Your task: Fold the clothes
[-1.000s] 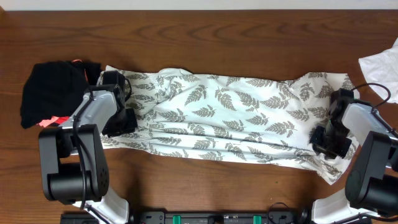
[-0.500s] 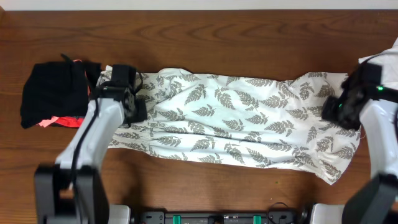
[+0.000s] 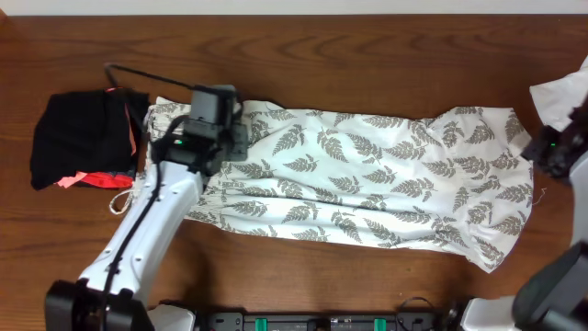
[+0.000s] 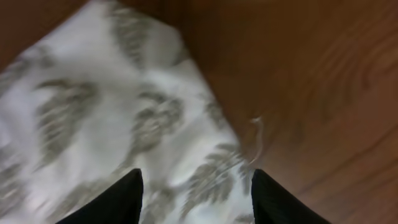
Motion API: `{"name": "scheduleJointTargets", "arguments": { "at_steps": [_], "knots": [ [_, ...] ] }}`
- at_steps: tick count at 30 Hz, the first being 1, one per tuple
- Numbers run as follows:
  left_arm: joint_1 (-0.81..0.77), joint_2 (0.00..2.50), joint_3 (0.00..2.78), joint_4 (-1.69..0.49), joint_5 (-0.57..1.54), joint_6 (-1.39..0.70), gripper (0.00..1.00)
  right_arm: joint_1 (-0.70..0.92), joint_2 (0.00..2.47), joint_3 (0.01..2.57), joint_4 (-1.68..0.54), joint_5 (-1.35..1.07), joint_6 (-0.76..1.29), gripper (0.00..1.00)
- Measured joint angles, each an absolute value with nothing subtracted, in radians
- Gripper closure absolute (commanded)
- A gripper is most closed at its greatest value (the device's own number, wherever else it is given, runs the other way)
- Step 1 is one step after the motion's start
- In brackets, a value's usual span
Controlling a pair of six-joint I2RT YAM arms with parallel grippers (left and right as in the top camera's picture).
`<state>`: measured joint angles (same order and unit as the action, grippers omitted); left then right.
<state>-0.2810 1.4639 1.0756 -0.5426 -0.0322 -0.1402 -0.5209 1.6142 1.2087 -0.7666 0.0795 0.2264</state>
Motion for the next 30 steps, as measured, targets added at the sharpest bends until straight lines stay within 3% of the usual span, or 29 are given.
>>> {"name": "scheduleJointTargets", "arguments": {
  "at_steps": [10, 20, 27, 29, 30],
  "knots": [
    [-0.387, 1.583, 1.076, -0.542, -0.03, -0.133, 0.71, -0.65, 1.841, 1.209, -0.697, -0.008, 0.219, 0.45],
    [-0.403, 1.607, 1.076, -0.543, -0.03, -0.131, 0.7, -0.651, 1.963, 1.228, -0.612, -0.204, 0.213, 0.41],
    [-0.403, 1.607, 1.076, -0.542, -0.03, -0.131, 0.71, -0.614, 2.028, 1.275, -0.586, -0.465, 0.206, 0.37],
    [-0.403, 1.607, 1.076, -0.542, -0.03, -0.131, 0.71, -0.584, 2.043, 1.275, -0.572, -0.552, 0.193, 0.53],
    [-0.403, 1.607, 1.076, -0.543, -0.03, -0.131, 0.71, -0.564, 2.053, 1.273, -0.567, -0.588, 0.183, 0.75]
  ]
}}
